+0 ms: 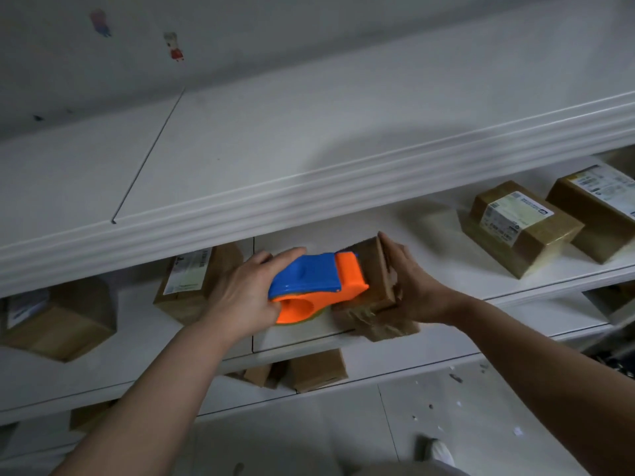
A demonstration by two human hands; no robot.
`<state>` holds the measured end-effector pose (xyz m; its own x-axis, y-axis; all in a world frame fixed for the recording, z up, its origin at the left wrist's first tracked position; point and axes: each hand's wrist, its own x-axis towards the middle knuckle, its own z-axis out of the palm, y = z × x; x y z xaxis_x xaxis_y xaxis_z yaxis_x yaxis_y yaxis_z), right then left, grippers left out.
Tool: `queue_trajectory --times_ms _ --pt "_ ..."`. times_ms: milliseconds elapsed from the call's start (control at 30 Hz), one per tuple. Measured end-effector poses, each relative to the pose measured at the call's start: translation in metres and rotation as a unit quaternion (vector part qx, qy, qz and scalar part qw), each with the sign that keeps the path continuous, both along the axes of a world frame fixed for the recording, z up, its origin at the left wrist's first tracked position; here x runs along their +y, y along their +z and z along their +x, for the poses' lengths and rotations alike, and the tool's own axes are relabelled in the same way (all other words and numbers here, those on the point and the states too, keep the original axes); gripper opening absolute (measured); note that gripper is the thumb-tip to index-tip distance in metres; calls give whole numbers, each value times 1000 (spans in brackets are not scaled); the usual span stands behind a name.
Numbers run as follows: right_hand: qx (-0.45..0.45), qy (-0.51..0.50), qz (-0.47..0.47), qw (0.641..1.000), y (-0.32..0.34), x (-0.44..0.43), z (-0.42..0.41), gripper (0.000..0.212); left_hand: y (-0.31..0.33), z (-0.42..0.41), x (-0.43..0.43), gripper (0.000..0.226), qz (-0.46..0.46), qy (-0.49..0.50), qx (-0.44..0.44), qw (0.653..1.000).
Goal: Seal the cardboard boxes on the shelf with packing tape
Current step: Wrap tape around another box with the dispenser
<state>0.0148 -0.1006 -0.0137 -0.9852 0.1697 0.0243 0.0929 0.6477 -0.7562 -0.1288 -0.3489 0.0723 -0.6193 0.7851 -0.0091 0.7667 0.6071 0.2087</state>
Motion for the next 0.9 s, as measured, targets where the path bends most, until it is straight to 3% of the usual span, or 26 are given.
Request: queue_trajectory --times_ms 100,300,467,633,733,900 --pt "-8 -10 -52 999 1 11 18 141 6 19 29 92 -23 -32 26 999" --pt "-27 4 132 991 18 22 16 141 12 23 60 91 -38 -77 86 993" --pt "-36 -8 160 986 15 23 14 138 5 -16 15 97 -23 -30 3 999" --pt "-53 3 182 982 21 19 12 135 -12 -25 3 93 -82 -9 19 996" --pt "-112 44 278 953 30 11 14 129 -26 -11 22 89 -67 -27 18 997" --pt "-107 61 386 914 29 -9 6 126 -30 -14 20 90 -72 -26 18 997"
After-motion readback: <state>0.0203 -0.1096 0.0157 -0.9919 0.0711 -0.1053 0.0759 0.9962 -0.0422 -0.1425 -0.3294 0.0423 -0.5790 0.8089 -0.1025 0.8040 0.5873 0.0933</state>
